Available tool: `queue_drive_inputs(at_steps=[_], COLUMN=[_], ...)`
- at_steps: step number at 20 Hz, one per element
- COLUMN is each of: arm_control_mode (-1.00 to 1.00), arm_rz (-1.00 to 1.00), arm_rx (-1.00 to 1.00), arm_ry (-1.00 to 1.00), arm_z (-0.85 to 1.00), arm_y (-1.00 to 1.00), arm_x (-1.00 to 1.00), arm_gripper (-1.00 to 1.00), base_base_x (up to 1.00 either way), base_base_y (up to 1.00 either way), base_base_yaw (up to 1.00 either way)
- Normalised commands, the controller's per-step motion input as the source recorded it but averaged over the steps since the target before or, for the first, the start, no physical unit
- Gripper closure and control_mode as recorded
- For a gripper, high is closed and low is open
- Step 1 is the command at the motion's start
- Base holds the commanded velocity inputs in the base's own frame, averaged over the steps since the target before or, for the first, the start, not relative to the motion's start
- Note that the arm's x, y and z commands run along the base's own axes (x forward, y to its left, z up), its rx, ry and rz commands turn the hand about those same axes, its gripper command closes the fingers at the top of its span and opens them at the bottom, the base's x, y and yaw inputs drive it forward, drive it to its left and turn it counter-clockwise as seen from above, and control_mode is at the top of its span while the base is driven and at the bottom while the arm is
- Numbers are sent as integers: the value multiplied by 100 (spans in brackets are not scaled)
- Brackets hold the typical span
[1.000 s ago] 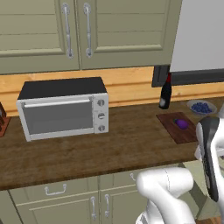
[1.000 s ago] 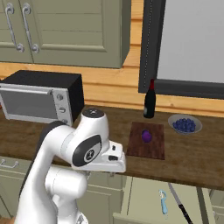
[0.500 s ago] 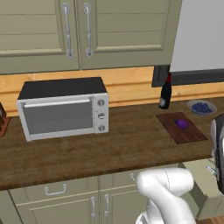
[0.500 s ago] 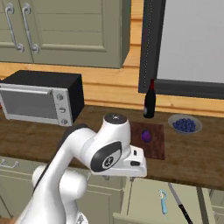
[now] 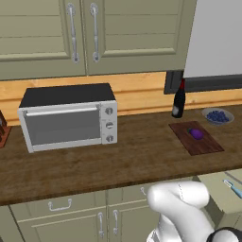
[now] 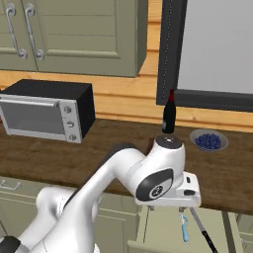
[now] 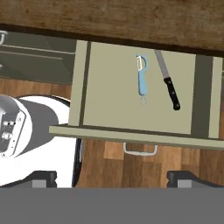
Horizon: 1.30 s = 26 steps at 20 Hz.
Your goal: Place the appropriate cutting tool for cutting the eggplant skin on the cutting board.
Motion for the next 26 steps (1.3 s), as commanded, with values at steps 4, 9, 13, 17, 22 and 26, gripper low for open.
queue_drive_inputs(at_steps=[4,9,13,17,22,26], arm_control_mode=[-100,-100,-100,-100,-100,-100], arm_rz=[0,0,0,0,-6,-5], arm_rx=[0,0,0,0,-1,-2], arm_ry=[-2,-1,-3,0,0,-4], arm_z=[-2,-14,-22,-16,-11,-4], arm_y=[-28,-49,-22,-2,9,11], arm_x=[-3,26,35,41,37,3], arm_gripper=[-100,-100,-100,-100,-100,-100], base_base_x=[0,0,0,0,0,0], base_base_y=[0,0,0,0,0,0], base_base_yaw=[0,0,0,0,0,0])
